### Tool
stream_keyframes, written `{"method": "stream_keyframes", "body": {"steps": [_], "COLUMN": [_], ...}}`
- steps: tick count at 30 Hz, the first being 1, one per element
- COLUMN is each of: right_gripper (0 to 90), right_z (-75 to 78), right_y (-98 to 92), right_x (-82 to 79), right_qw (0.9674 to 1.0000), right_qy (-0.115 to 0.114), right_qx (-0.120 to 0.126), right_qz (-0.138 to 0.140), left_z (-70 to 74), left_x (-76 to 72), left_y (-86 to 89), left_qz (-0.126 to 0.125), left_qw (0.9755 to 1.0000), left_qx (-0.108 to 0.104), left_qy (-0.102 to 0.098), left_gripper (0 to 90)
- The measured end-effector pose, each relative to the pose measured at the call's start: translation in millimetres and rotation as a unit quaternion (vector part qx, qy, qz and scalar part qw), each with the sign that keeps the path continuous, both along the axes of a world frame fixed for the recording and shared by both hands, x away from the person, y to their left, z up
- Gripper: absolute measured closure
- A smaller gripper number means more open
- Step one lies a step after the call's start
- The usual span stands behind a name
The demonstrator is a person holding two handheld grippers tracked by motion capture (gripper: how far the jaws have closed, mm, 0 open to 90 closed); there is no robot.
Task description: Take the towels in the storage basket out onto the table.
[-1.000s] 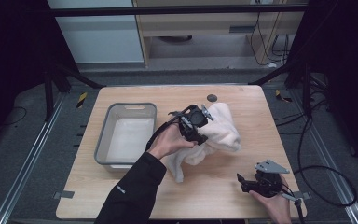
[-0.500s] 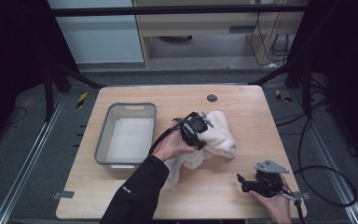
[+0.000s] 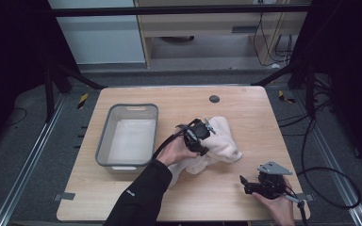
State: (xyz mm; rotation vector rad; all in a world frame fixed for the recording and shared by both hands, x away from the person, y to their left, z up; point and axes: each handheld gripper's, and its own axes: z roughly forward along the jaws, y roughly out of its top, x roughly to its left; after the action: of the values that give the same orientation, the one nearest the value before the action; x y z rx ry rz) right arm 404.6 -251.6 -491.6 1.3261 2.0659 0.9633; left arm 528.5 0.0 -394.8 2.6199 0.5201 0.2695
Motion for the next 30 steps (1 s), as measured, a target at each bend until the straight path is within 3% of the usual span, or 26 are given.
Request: {"method": "stream_keyframes", "body": {"steps": [15,22,30], "right_gripper": [11.0,10.6,10.5], "right_z": [-1.3,-1.8,-2.1], "right_y": [0.6,0.7,1.1], "right_x": [0.0,0.4,0.5], "right_qw": [1.0000,1.0000,0.9999], "right_qy": [0.004,0.003,0.005], "right_qx": [-0.004,-0.007,-0.009], "right_qz": [-0.001,0.000,0.000], "left_z": [-19.8,-16.7,-2.2], "left_x": [-2.2,-5.1,-14.3], "left_y": [3.9,8.2,20.7], "left_qz": [-0.002,-0.005,-0.004], "left_qw": [0.9999,0.9996,0.9985], "left_qx": [-0.010,-0.025,-0.054], "left_qy": [0.013,0.011,0.004], "left_gripper": [46.8,37.0,28.7]}}
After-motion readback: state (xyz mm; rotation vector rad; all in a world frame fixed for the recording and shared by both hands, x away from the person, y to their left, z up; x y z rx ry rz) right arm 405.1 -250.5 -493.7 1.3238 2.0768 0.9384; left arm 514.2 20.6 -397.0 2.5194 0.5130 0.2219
